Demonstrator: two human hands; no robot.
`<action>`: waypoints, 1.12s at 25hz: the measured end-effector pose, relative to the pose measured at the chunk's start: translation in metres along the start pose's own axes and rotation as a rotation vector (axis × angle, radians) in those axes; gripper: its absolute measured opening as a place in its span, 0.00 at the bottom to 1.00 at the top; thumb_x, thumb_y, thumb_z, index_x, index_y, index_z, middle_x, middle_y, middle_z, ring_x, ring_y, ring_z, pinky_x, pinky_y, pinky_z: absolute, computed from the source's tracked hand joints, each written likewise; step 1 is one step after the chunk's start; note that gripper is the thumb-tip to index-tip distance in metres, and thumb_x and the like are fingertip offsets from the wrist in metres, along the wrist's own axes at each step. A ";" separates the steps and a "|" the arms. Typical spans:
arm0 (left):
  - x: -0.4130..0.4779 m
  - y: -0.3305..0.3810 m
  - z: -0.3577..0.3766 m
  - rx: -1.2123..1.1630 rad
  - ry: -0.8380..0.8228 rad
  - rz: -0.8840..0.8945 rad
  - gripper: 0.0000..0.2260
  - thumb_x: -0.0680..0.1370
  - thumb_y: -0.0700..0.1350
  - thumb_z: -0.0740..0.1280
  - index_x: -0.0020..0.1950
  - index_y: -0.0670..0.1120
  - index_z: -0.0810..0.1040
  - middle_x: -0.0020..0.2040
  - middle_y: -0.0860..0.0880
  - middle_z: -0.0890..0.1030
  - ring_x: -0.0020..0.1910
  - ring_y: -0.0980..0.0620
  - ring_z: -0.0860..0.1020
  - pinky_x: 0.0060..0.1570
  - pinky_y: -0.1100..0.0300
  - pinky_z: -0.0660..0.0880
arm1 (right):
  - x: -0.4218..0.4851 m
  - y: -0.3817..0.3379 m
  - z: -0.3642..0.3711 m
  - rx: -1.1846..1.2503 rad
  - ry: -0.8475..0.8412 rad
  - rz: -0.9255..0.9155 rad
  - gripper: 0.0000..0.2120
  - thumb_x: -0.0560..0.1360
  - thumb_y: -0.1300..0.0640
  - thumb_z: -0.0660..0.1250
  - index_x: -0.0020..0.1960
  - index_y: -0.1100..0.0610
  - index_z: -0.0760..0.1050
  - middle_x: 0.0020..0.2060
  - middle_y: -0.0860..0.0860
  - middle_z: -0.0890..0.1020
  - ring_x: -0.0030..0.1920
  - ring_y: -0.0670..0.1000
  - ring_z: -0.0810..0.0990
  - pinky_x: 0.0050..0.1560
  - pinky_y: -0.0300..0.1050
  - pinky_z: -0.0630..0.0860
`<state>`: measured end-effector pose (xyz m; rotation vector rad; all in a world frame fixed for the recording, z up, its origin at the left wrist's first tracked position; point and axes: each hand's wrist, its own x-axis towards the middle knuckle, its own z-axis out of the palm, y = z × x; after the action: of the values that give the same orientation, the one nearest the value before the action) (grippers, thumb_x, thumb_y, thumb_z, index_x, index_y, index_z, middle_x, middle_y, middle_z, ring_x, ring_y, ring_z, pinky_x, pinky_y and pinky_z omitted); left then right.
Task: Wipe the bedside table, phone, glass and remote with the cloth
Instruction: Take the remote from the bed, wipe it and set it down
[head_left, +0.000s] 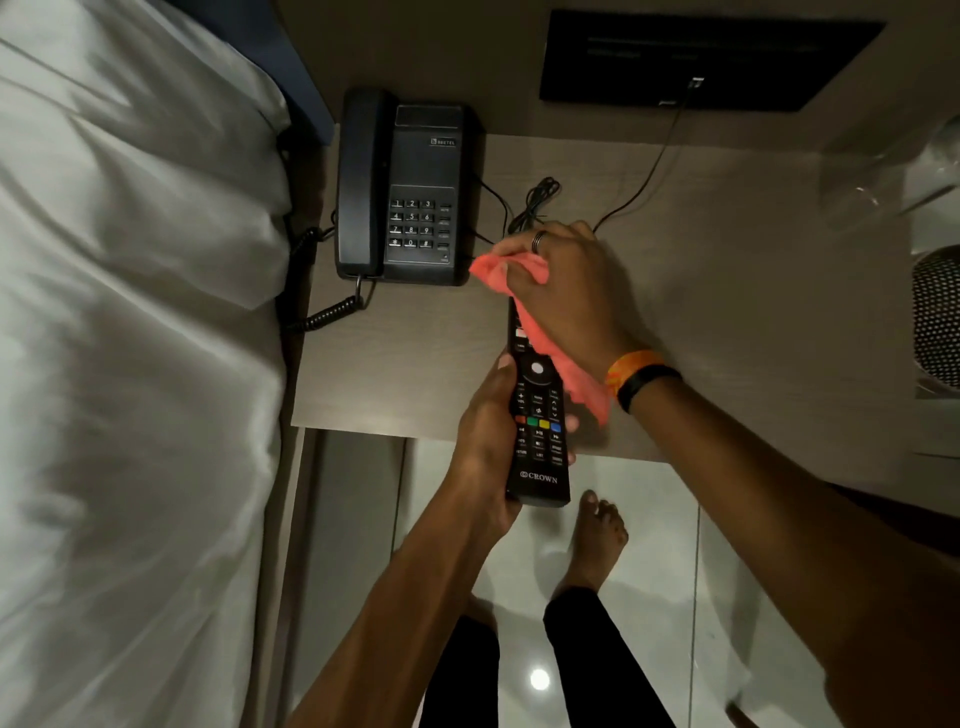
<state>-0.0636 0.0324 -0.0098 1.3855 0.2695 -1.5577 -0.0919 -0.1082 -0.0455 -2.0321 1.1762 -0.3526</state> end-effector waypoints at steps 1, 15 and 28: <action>-0.004 -0.002 -0.003 0.004 -0.016 -0.010 0.17 0.85 0.55 0.56 0.65 0.48 0.78 0.43 0.45 0.84 0.31 0.51 0.81 0.28 0.61 0.77 | 0.007 0.005 -0.005 -0.012 -0.036 0.001 0.10 0.77 0.57 0.69 0.58 0.52 0.83 0.55 0.48 0.84 0.60 0.50 0.75 0.56 0.35 0.68; 0.035 -0.005 0.039 0.309 -0.024 0.460 0.14 0.87 0.45 0.54 0.69 0.48 0.75 0.55 0.48 0.85 0.52 0.50 0.85 0.51 0.56 0.82 | -0.084 0.055 -0.054 0.667 -0.030 0.413 0.14 0.82 0.53 0.62 0.67 0.49 0.76 0.58 0.49 0.84 0.56 0.45 0.84 0.56 0.39 0.80; 0.183 -0.032 0.192 0.782 0.138 0.375 0.09 0.76 0.39 0.74 0.40 0.52 0.80 0.49 0.46 0.87 0.48 0.43 0.86 0.46 0.41 0.84 | -0.022 0.211 -0.134 0.434 0.205 0.745 0.15 0.78 0.60 0.70 0.64 0.62 0.78 0.55 0.58 0.85 0.43 0.51 0.82 0.31 0.35 0.77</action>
<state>-0.1811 -0.1830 -0.1167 1.9997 -0.5554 -1.2889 -0.3112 -0.2159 -0.1033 -1.1064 1.7086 -0.3968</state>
